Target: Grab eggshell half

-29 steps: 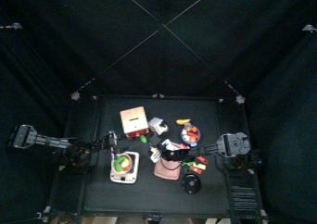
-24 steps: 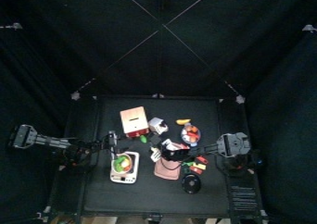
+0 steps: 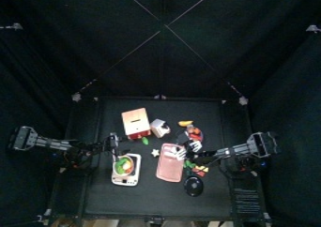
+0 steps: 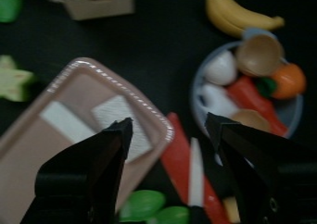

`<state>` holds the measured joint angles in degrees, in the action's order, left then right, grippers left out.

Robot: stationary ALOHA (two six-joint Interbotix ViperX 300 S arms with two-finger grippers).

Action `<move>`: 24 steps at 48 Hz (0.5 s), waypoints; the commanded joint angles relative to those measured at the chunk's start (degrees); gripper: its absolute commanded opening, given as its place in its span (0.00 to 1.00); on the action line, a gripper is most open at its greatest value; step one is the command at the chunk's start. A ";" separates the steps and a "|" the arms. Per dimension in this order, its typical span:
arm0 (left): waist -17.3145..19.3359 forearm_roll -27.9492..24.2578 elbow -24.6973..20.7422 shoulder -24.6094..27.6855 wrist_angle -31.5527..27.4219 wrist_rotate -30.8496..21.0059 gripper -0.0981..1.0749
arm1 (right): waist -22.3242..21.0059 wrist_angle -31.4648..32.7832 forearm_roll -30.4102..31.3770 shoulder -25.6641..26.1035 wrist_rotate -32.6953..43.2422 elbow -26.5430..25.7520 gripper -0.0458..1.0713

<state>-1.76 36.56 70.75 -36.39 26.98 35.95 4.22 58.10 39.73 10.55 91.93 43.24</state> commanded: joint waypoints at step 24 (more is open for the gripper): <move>0.70 -0.26 -0.35 0.00 0.18 0.09 0.81 | -10.20 -7.65 -1.32 5.89 0.26 6.86 0.88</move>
<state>-1.23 36.56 71.10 -36.39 26.98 36.04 -4.75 52.47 38.06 15.29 92.20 50.36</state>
